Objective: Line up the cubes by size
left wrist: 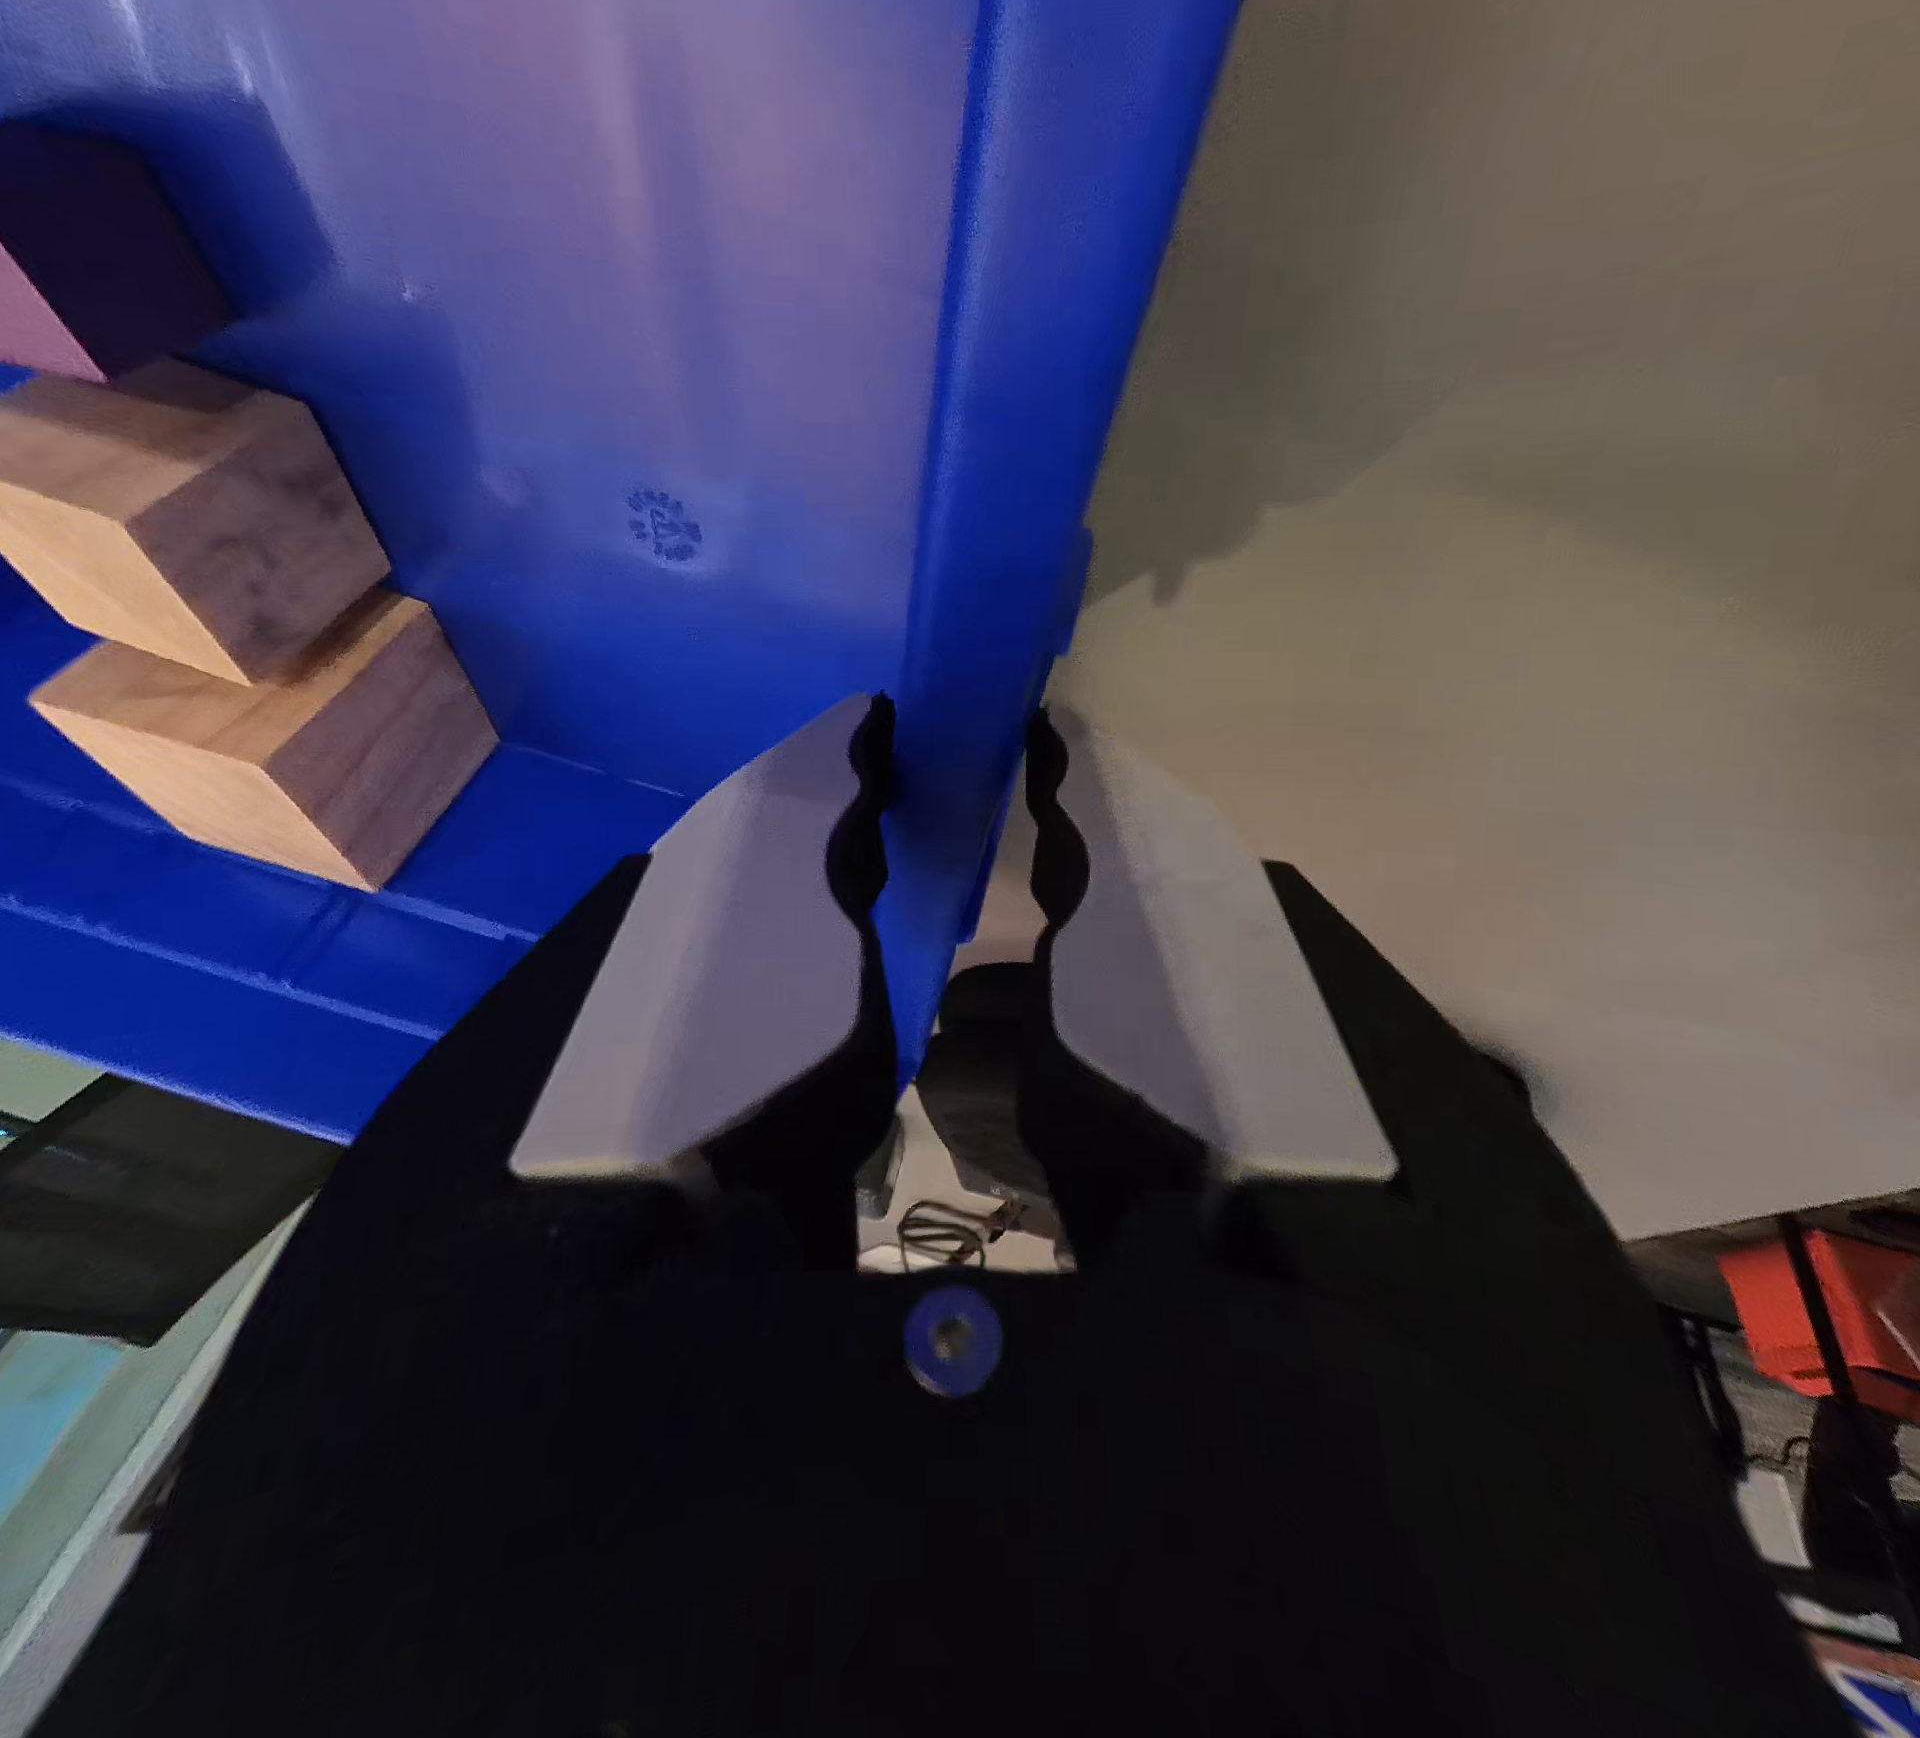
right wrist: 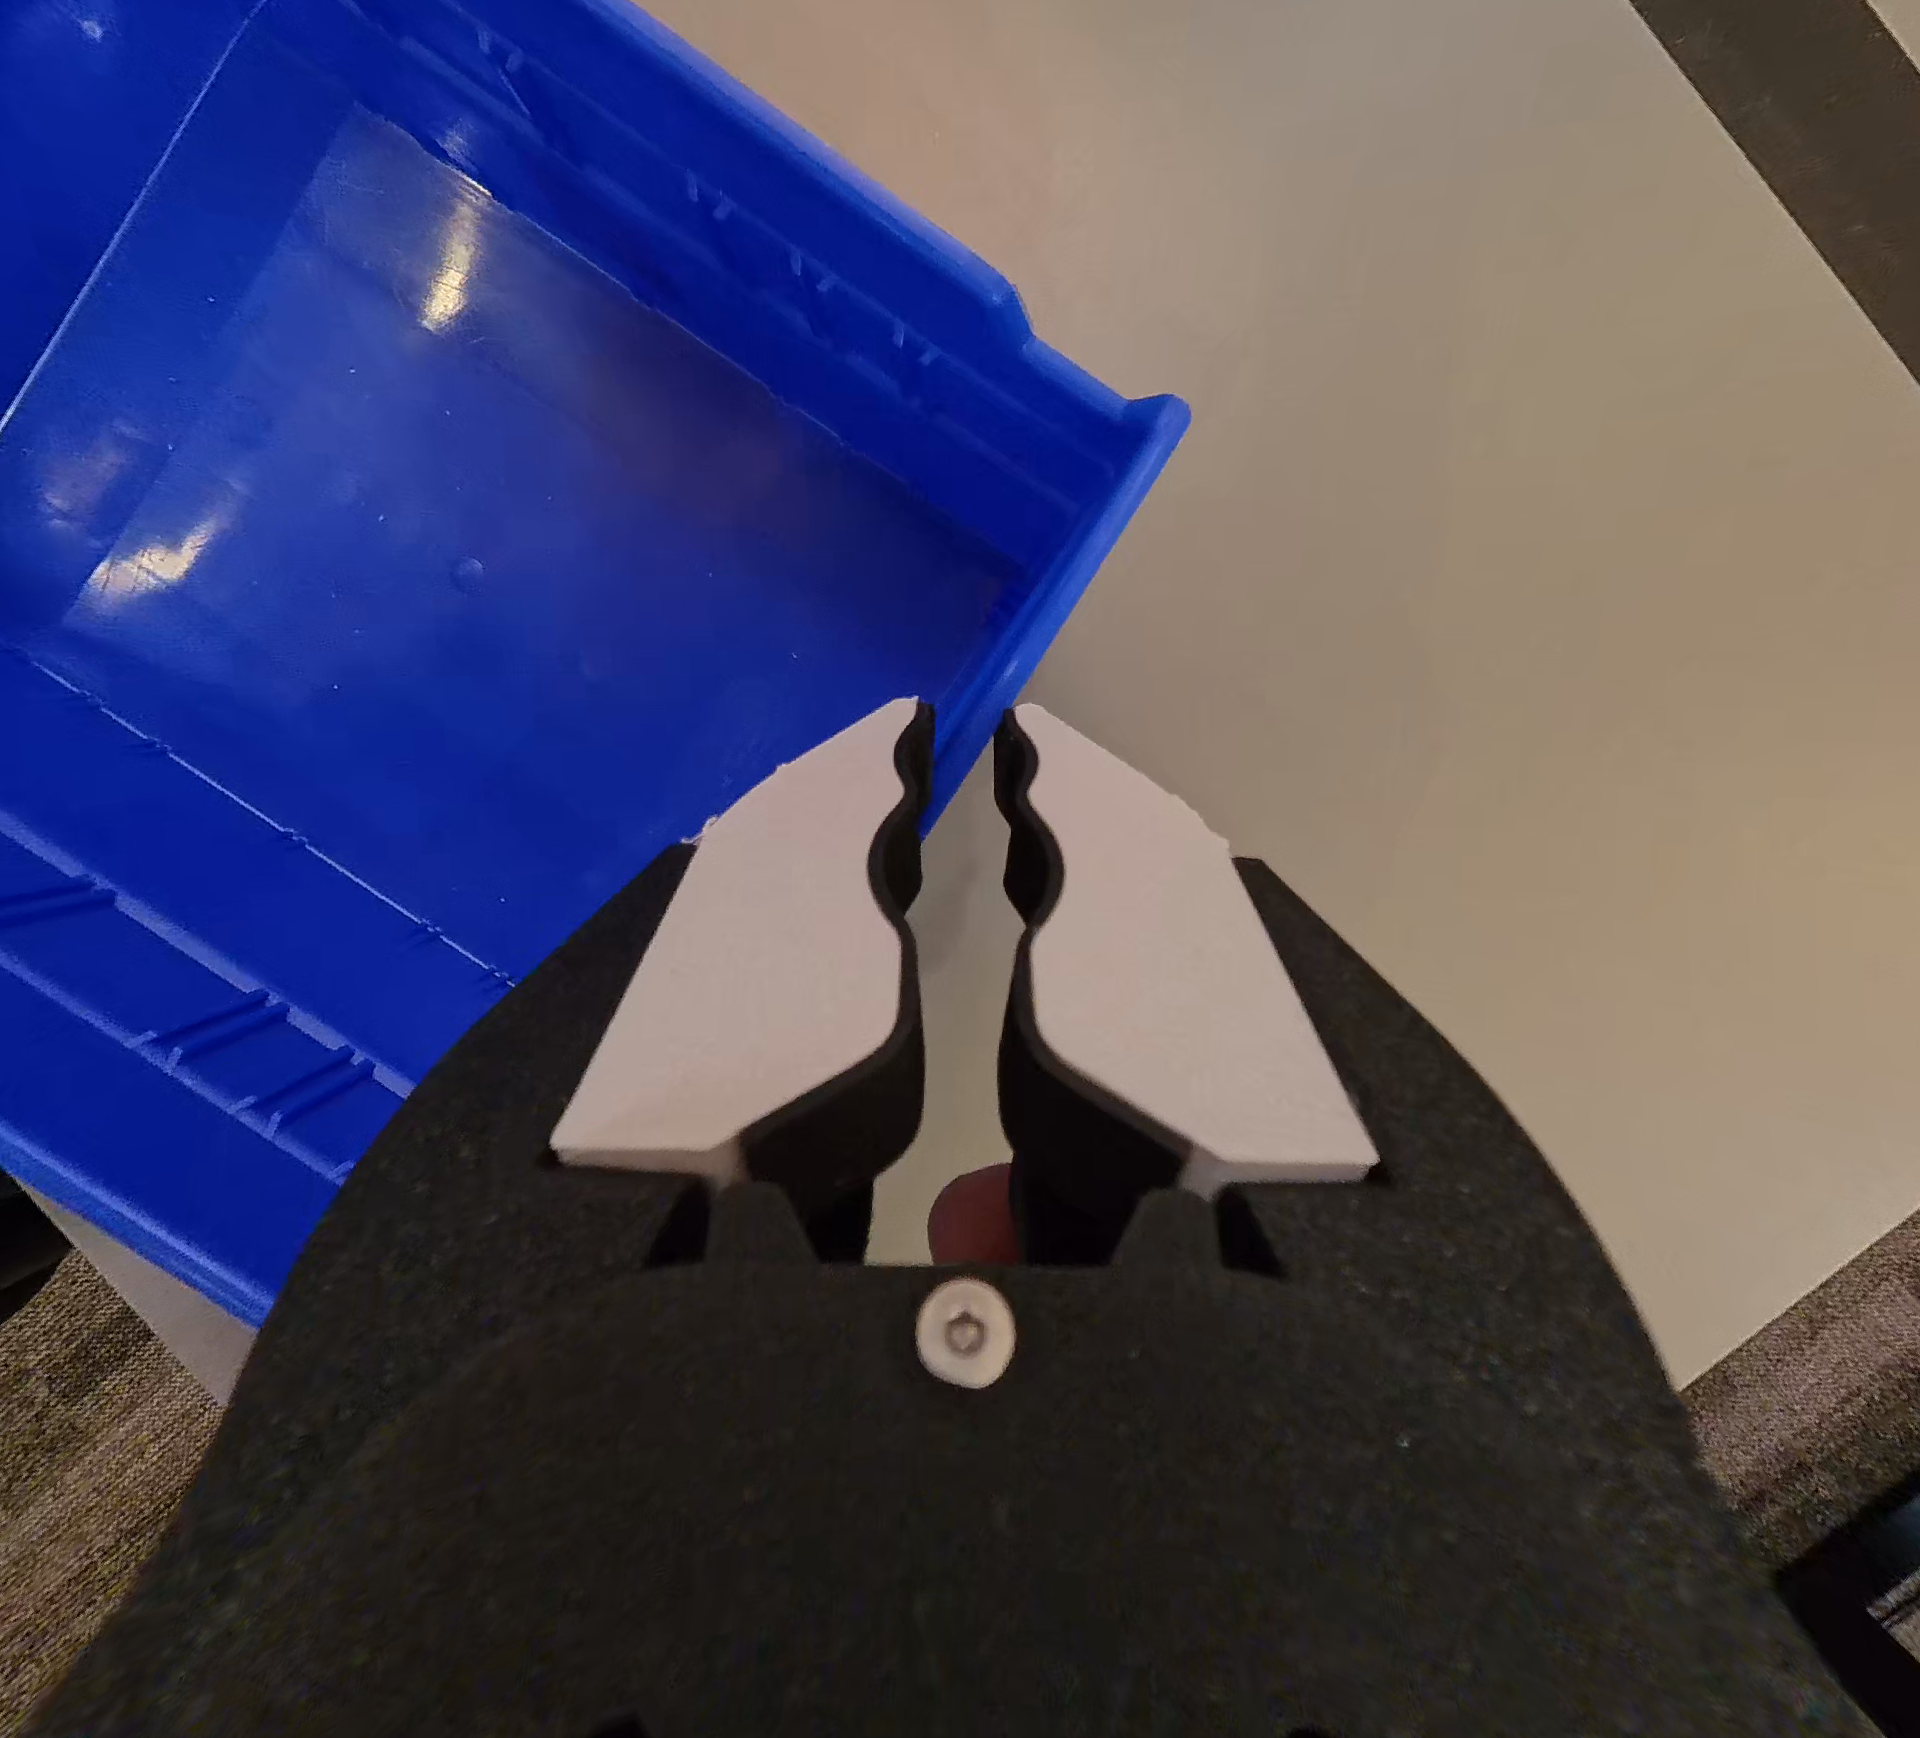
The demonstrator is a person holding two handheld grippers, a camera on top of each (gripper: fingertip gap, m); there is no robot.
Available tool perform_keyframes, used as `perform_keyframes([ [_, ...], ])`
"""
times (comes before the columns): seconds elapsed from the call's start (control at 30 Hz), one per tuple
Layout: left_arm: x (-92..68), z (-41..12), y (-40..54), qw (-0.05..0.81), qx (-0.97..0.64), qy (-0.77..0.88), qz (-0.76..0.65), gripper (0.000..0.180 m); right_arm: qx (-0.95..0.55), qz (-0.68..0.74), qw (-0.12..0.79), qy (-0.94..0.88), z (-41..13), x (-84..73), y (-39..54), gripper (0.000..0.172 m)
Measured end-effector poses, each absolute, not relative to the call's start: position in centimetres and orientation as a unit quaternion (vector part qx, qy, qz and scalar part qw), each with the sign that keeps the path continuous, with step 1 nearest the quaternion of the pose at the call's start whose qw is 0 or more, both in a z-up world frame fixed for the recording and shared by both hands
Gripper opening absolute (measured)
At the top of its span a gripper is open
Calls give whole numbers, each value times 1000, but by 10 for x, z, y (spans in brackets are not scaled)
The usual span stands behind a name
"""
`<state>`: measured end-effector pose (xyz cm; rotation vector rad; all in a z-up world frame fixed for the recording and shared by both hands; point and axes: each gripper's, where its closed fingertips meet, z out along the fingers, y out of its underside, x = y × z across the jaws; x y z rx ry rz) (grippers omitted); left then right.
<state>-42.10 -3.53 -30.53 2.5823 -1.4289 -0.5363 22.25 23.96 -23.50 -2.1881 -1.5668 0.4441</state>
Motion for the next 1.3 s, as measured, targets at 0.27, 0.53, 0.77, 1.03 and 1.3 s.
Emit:
perform_keyframes([
  [0.27, -450, -306, -14, 79, 865, -464, -176, 25, -785, 162, 204, -562, -235, 223, 240, 11],
  [0.53, -478, -306, -3, 88, 849, -487, -186, 24, -785, 167, 204, -561, -235, 224, 240, 11],
  [0.77, -483, -306, 0, 91, 842, -497, -191, 24, -784, 168, 202, -562, -235, 223, 240, 11],
  [1.03, -493, -304, -11, 103, 862, -456, -194, 60, -782, 166, 199, -568, -236, 223, 241, 11],
  [1.3, -471, -218, -16, -33, 881, -399, -250, 81, -778, 156, 194, -577, -236, 221, 241, 12],
])
